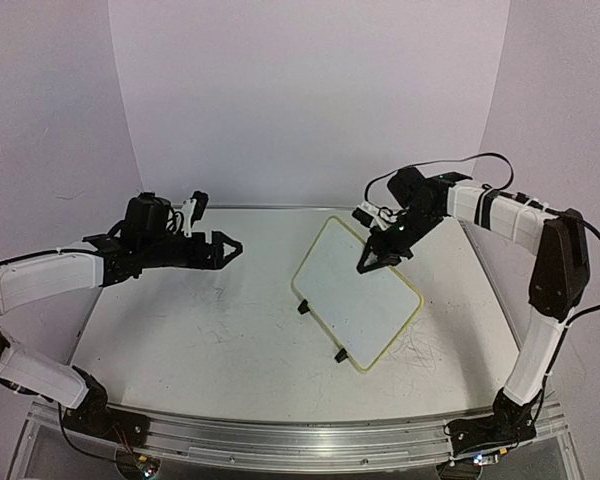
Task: Write a sentence on the whiteboard
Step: Move the whiteboard stand to the center of the board, then adjust the whiteboard stand at the center of the board.
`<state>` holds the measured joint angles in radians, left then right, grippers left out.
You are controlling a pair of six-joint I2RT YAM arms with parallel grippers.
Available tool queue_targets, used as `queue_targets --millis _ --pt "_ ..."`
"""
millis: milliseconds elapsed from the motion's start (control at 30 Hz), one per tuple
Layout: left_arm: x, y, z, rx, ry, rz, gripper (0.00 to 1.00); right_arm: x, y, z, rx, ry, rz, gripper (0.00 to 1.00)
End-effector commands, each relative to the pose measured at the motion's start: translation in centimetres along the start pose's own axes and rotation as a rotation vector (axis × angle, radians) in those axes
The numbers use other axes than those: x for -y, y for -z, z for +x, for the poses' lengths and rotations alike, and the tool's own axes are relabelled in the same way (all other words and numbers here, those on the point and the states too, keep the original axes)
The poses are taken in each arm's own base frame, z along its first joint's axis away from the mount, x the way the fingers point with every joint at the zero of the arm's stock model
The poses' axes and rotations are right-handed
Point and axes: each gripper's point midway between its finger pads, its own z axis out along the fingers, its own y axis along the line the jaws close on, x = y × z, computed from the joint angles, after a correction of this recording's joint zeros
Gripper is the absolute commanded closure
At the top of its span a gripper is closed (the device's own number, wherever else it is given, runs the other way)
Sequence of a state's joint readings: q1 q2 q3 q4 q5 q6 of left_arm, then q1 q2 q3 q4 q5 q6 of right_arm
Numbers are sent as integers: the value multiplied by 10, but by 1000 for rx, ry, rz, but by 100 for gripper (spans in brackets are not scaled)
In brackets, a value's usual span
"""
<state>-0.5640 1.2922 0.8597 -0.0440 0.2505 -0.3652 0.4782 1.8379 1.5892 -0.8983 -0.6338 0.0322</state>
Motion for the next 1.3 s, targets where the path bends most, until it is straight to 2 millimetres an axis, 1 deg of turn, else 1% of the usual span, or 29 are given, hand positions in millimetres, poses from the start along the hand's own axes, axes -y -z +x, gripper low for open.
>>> queue_targets --millis 0,67,100,133,200,300,400,467,500,533,600,633,700,733,767,800,867,900,933,1033,1067,1100,1167,1200,1267 --pt "22 -1 -18 28 -43 100 1 -10 -54 38 -213 201 57 99" --pt "28 -11 -14 -16 -42 158 1 -15 -54 32 -198 210 43 92" --pt "34 -18 -14 -27 -43 198 1 -17 -52 28 -183 210 42 84" --pt "42 -20 -13 -38 -40 252 1 -21 -47 21 -152 211 45 78" --pt "51 -26 -14 -37 -36 321 1 -23 -38 13 -108 207 67 66" --pt "55 -38 -19 -26 -42 360 1 -21 -23 5 -57 202 130 49" --pt "55 -55 -24 -34 -41 379 1 -16 -6 -4 2 169 188 38" --pt "56 -67 -25 -40 -36 399 1 -14 13 -11 65 118 229 27" --pt "57 -71 -27 -40 -37 411 1 -7 25 -15 100 88 262 24" --pt "57 -78 -29 -44 -37 421 1 0 40 -18 140 51 297 21" --pt "57 -91 -32 -53 -41 437 1 15 73 -20 224 -27 343 6" --pt "58 -96 -33 -57 -46 449 1 22 86 -15 257 -70 361 2" --pt "59 -105 -38 -61 -56 471 1 27 109 -8 331 -121 367 2" --pt "60 -108 -43 -55 -62 480 1 23 116 -3 358 -134 354 2" --pt "59 -114 -42 -61 -60 483 1 16 118 5 373 -146 316 2" --pt "58 -119 -44 -61 -59 485 1 10 116 16 378 -163 280 2" --pt "57 -129 -46 -66 -54 493 1 -8 110 33 409 -194 198 2" --pt "57 -133 -47 -67 -54 498 2 -13 108 43 422 -211 176 2" --pt "57 -137 -48 -66 -57 501 2 -21 110 51 445 -218 156 3" --pt "55 -149 -45 -74 -66 515 3 -21 97 78 490 -285 93 5" --pt "55 -153 -44 -78 -66 520 4 -22 94 84 513 -289 62 7" --pt "54 -157 -43 -80 -66 525 5 -25 91 87 538 -287 27 8" --pt "55 -163 -39 -85 -59 548 7 -23 85 96 573 -289 -6 14" --pt "55 -166 -38 -86 -51 551 8 -25 87 94 599 -276 -21 16" --pt "57 -171 -35 -89 -42 556 9 -18 85 93 643 -269 -8 21"
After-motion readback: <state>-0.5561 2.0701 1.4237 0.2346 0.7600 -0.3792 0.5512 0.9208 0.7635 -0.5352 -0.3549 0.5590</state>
